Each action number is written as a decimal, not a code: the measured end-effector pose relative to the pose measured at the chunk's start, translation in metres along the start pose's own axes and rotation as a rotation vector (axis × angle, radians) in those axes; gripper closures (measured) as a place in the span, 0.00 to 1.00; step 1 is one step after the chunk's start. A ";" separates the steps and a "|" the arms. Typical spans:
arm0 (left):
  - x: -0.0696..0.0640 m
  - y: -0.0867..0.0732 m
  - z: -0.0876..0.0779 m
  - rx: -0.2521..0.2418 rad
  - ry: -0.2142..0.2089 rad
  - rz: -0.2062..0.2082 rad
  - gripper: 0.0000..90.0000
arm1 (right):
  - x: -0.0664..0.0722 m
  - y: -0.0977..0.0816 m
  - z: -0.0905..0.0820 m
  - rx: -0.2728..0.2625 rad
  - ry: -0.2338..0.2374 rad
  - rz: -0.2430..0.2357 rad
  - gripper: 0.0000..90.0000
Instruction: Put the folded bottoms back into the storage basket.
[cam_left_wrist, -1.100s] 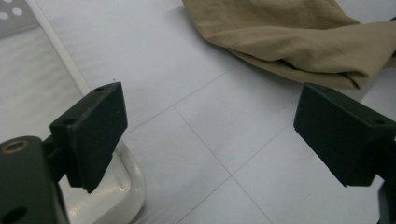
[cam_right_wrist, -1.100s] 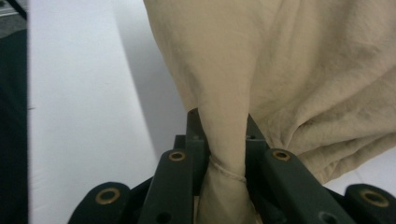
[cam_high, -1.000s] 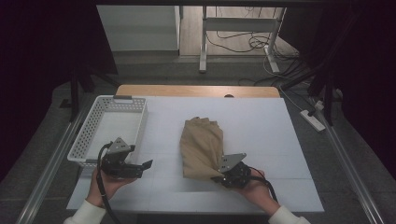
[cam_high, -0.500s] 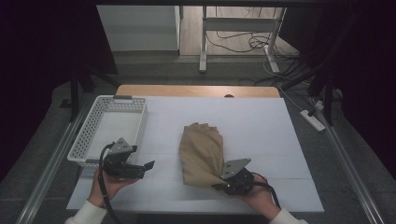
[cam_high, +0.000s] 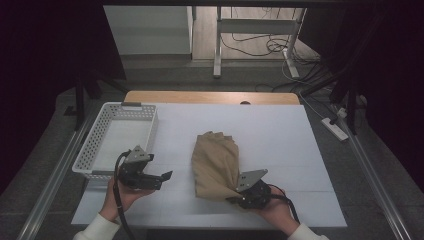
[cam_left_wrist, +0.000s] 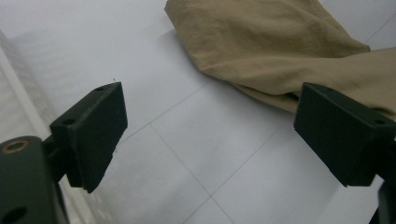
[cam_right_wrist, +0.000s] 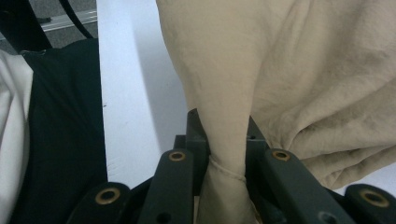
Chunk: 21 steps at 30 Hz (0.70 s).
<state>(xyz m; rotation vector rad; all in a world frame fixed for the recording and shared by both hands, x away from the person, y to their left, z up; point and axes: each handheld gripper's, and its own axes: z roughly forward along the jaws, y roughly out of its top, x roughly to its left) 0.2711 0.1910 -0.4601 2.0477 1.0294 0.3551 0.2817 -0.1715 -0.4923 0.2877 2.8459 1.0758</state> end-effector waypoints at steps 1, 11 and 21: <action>-0.001 0.002 0.001 -0.002 -0.002 0.001 0.12 | 0.000 0.000 0.000 -0.002 0.001 0.003 0.87; -0.009 0.019 0.025 0.004 -0.041 0.009 0.12 | -0.001 -0.001 -0.001 -0.003 0.000 -0.001 0.87; -0.008 0.037 0.052 0.024 -0.056 0.011 0.12 | -0.001 -0.002 0.001 0.001 0.004 -0.001 0.87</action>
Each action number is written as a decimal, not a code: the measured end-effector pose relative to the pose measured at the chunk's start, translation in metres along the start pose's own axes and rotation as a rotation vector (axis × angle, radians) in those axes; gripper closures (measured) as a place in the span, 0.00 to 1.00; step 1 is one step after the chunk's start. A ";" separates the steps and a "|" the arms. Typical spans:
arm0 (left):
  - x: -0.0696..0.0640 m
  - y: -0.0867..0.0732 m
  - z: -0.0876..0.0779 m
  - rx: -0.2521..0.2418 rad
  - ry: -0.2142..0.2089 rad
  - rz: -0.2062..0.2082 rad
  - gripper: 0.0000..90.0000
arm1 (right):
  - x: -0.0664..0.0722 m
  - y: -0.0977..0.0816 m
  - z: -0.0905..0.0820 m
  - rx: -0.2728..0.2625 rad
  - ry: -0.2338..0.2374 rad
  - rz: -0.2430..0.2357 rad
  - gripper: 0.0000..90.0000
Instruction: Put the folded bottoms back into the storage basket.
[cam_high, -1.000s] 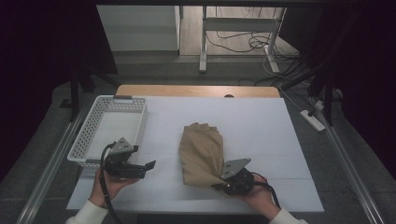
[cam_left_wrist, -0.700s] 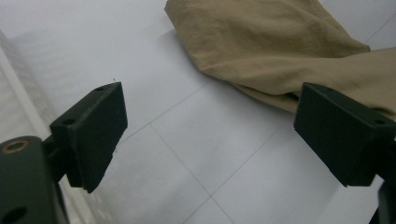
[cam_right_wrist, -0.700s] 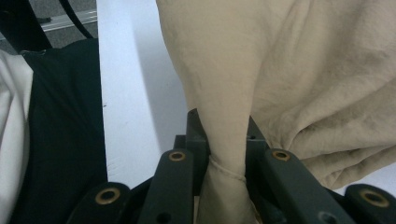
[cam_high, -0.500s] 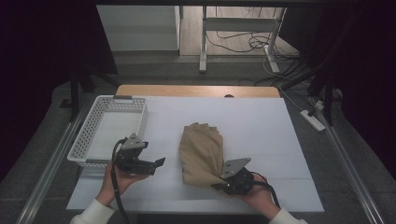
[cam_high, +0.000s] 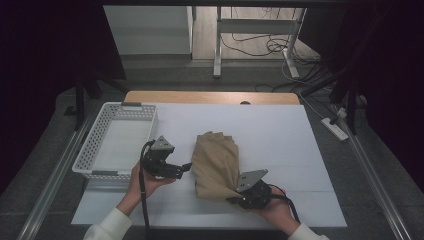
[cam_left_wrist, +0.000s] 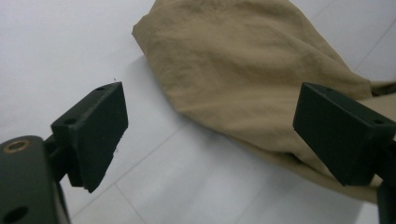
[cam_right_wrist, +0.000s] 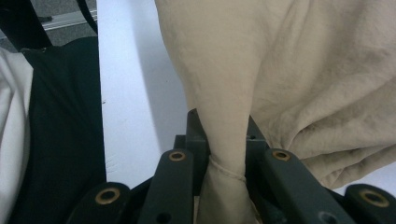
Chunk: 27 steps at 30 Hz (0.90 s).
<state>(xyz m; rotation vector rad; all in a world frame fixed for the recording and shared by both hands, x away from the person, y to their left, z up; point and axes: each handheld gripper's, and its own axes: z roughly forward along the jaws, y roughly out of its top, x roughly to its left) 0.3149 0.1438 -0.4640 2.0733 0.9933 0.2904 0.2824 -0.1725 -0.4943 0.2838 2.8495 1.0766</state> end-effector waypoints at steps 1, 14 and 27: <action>0.001 0.002 0.003 0.002 -0.002 0.000 0.12 | 0.000 0.000 0.000 0.000 0.000 0.000 0.87; 0.013 0.020 0.033 0.015 0.008 -0.009 0.12 | -0.001 -0.001 0.000 0.001 0.001 -0.001 0.87; 0.024 0.036 0.057 0.024 -0.002 -0.004 0.12 | -0.001 -0.001 0.001 0.001 0.002 0.004 0.87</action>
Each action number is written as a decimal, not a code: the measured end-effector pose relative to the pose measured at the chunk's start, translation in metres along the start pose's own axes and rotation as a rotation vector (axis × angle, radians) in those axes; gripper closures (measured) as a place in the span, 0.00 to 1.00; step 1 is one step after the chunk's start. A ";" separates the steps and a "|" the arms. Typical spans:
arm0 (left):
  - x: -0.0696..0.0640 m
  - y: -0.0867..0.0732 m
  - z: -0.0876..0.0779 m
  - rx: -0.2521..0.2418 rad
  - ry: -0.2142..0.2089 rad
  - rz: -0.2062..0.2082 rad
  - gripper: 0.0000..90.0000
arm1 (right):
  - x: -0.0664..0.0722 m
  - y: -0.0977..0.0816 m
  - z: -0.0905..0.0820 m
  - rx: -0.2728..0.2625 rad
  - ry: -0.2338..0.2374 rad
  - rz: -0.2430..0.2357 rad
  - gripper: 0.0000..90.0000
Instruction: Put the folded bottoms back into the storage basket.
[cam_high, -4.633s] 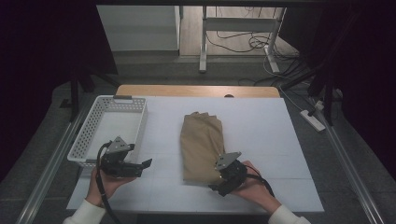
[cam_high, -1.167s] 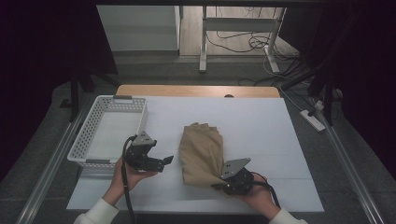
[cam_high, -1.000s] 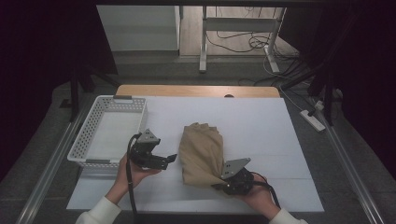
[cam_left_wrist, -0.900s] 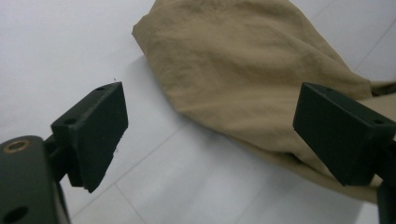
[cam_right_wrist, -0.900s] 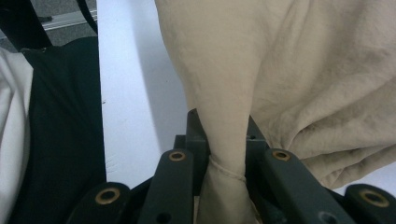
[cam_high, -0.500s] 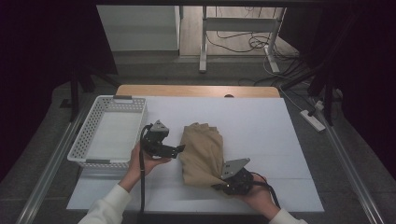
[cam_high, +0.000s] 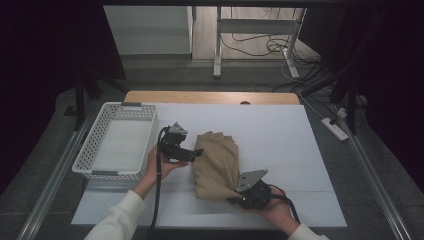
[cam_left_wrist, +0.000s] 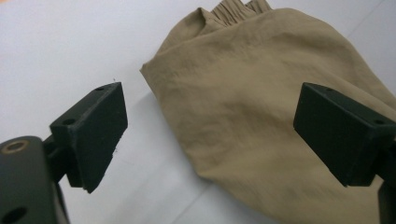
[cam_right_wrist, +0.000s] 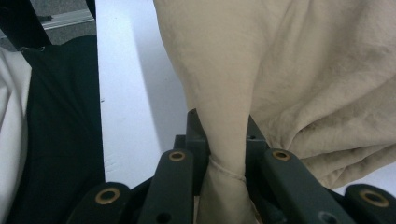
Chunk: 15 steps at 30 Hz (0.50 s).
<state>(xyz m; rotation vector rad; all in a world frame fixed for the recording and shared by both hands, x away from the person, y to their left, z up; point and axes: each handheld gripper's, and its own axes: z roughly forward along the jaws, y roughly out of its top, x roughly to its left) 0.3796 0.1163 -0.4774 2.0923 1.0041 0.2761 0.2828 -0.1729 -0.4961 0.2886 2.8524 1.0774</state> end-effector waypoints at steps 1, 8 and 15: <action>0.001 0.001 0.003 0.003 0.002 -0.002 0.12 | 0.000 0.000 0.000 0.000 0.001 0.001 0.87; 0.009 0.005 0.016 0.022 -0.001 -0.022 0.12 | 0.000 0.000 0.001 0.003 -0.001 0.000 0.87; 0.015 0.012 0.021 0.015 -0.015 -0.034 0.12 | 0.000 0.000 0.001 0.006 -0.001 -0.001 0.87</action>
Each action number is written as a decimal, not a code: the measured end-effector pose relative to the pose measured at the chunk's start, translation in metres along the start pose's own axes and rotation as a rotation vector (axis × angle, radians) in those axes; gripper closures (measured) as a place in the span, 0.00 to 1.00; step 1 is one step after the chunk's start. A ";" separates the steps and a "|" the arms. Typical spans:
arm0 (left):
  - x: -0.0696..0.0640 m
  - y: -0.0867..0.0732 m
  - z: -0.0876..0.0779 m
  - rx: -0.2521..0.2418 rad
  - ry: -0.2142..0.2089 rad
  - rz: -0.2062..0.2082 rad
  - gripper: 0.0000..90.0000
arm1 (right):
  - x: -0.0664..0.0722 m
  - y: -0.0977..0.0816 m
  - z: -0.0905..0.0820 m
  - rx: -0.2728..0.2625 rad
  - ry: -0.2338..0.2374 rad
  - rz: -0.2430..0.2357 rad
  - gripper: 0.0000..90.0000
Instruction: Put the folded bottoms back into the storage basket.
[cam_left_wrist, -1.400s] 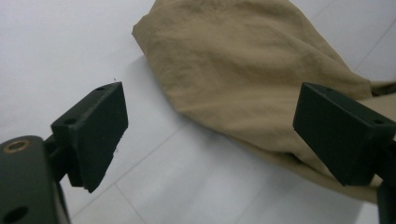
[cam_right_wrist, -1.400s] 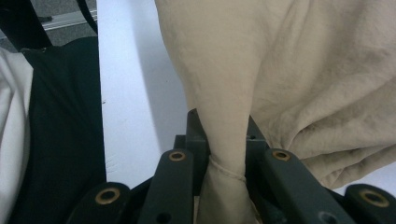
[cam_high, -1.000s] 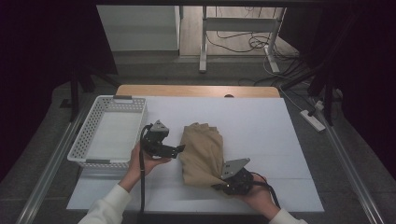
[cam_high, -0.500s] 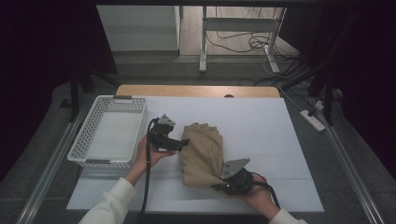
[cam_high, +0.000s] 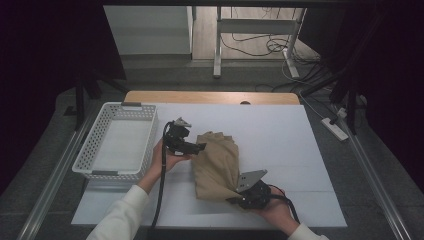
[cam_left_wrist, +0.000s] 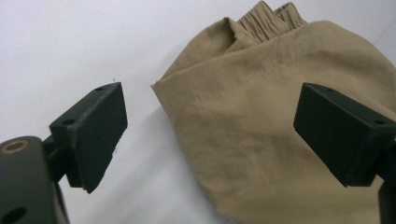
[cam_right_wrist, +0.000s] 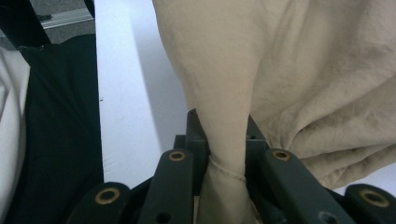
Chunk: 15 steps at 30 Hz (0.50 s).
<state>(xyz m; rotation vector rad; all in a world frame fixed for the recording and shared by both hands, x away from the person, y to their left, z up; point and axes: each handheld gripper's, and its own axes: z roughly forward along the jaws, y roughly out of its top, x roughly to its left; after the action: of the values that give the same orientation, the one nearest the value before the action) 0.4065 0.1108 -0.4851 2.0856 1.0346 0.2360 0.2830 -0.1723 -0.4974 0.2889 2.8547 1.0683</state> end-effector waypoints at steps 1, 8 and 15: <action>0.000 0.001 0.001 0.005 -0.002 0.002 0.12 | 0.000 0.000 0.000 -0.002 -0.001 0.000 0.87; 0.003 0.008 0.015 0.032 -0.013 0.001 0.12 | 0.000 0.000 0.001 -0.001 0.003 0.002 0.87; 0.006 0.011 0.023 0.035 -0.019 0.004 0.11 | -0.001 -0.001 0.001 -0.001 0.004 0.002 0.87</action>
<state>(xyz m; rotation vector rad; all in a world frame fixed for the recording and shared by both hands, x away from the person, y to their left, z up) 0.4274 0.0982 -0.4937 2.1174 1.0306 0.2009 0.2836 -0.1725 -0.4983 0.2906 2.8575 1.0721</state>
